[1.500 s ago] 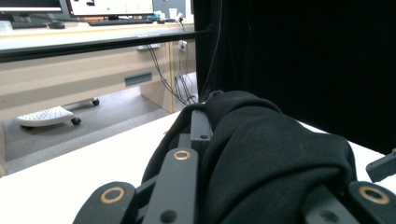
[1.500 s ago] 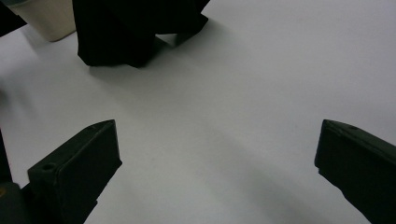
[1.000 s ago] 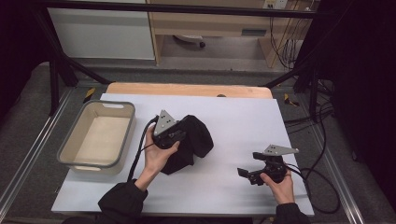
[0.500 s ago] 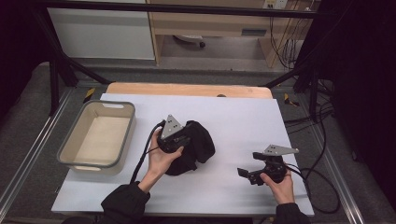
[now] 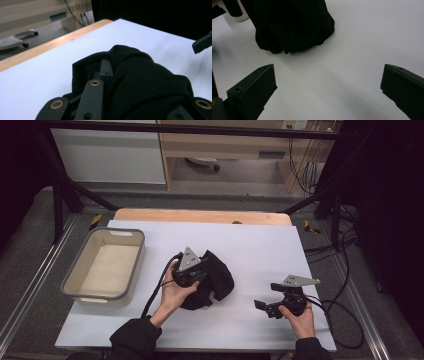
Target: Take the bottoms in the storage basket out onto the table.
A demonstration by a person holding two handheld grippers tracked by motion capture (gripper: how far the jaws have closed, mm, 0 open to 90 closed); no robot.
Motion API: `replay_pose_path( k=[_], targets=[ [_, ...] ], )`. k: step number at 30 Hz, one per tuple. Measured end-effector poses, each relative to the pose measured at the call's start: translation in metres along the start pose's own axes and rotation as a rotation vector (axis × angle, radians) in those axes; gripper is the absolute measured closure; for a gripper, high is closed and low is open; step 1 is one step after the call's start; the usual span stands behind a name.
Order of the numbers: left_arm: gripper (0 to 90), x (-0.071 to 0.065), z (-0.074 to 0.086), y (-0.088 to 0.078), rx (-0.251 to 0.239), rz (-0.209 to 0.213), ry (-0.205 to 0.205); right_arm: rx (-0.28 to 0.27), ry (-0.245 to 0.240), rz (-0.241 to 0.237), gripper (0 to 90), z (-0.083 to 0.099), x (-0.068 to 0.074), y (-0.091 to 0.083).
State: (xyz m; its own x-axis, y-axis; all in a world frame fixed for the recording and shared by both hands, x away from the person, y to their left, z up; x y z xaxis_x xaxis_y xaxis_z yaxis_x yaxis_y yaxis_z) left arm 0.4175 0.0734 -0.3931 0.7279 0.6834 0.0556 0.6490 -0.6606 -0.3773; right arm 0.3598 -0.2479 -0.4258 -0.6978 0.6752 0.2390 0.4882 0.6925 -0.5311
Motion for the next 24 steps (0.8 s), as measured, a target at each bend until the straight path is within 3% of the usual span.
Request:
replay_pose_path(
  k=[14, 24],
  targets=[
    [72.1, -0.003, 0.012, 0.008, 0.074, 0.036, 0.013, -0.001, 0.002, 0.0, 0.6, 0.0, 0.0, 0.0],
    [55.3, -0.003, 0.016, 0.011, 0.133, 0.042, 0.006, 0.0, 0.0, -0.001, 0.6, 0.0, 0.0, 0.0]
  ],
)
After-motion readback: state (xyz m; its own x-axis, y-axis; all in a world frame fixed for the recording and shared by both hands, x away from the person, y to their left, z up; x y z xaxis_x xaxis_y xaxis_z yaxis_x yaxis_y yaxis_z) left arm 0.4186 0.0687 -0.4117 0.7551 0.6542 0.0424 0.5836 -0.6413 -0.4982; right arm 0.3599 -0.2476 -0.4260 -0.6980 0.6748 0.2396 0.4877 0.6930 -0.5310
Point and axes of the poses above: each handheld gripper's, and its own axes: y roughly forward along the jaws, z roughly out of its underside, x roughly to its left, the point moved 1 cm from there along y, roughly forward along the jaws, and after that the axes turned 2 degrees about -z, right-handed, at the moved point
